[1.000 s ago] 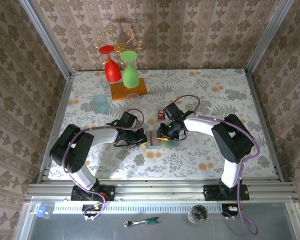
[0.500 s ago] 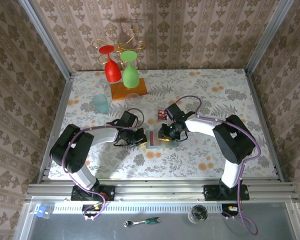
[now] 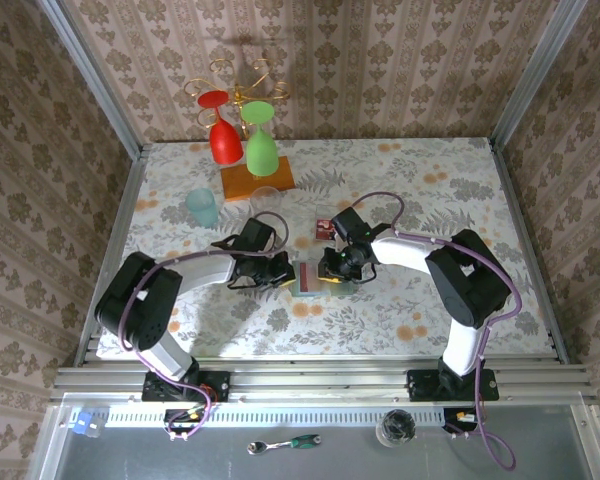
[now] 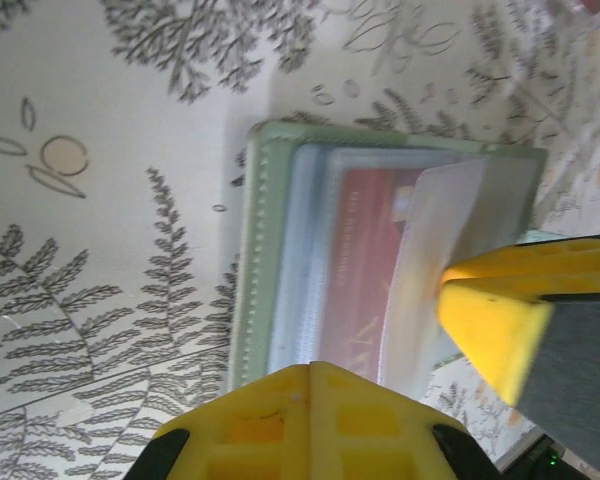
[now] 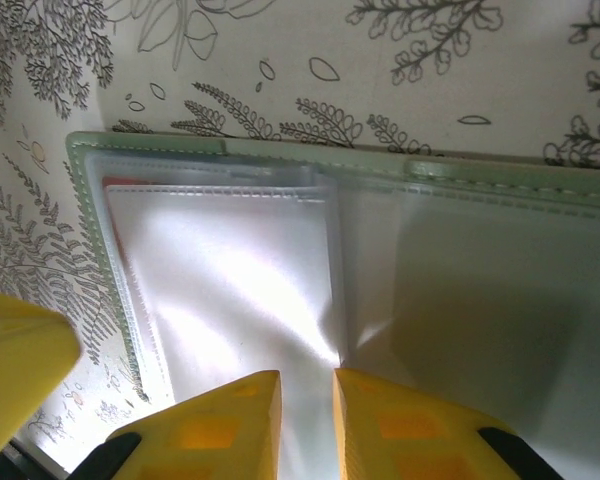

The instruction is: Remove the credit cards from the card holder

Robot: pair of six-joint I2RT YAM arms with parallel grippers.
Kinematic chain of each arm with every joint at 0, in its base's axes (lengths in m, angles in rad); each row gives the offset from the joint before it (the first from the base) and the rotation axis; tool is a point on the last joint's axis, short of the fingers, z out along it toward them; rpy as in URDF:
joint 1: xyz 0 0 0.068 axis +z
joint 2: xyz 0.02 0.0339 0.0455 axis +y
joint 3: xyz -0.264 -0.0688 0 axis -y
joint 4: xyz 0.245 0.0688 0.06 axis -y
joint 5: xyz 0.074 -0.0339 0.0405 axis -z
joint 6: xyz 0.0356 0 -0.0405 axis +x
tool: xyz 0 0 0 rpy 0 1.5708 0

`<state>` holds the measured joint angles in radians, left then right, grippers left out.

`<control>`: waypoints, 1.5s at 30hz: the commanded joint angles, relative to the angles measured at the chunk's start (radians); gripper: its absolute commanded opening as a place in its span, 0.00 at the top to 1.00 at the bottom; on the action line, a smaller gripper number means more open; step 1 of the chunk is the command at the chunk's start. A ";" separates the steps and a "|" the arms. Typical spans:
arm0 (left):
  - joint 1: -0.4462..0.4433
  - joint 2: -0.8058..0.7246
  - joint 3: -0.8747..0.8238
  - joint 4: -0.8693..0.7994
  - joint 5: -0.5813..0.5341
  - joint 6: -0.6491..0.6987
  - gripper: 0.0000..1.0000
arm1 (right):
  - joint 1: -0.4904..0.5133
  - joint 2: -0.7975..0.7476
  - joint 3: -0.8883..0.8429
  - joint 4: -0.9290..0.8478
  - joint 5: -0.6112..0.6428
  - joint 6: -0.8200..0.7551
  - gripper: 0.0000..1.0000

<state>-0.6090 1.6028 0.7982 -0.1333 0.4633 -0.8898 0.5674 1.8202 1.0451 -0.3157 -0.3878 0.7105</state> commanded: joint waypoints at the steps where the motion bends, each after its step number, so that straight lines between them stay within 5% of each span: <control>1: -0.004 -0.033 0.033 0.000 -0.004 0.007 0.97 | -0.007 -0.008 -0.016 -0.001 0.015 -0.008 0.79; 17: -0.045 0.054 0.079 0.087 0.062 -0.032 0.77 | -0.014 -0.021 -0.036 0.019 0.003 -0.004 0.80; 45: -0.058 0.111 0.126 0.018 0.045 -0.028 0.68 | -0.019 -0.012 -0.060 0.041 -0.003 -0.003 0.86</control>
<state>-0.6617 1.7046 0.8932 -0.0818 0.5156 -0.9199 0.5541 1.8202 1.0058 -0.2687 -0.3973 0.7109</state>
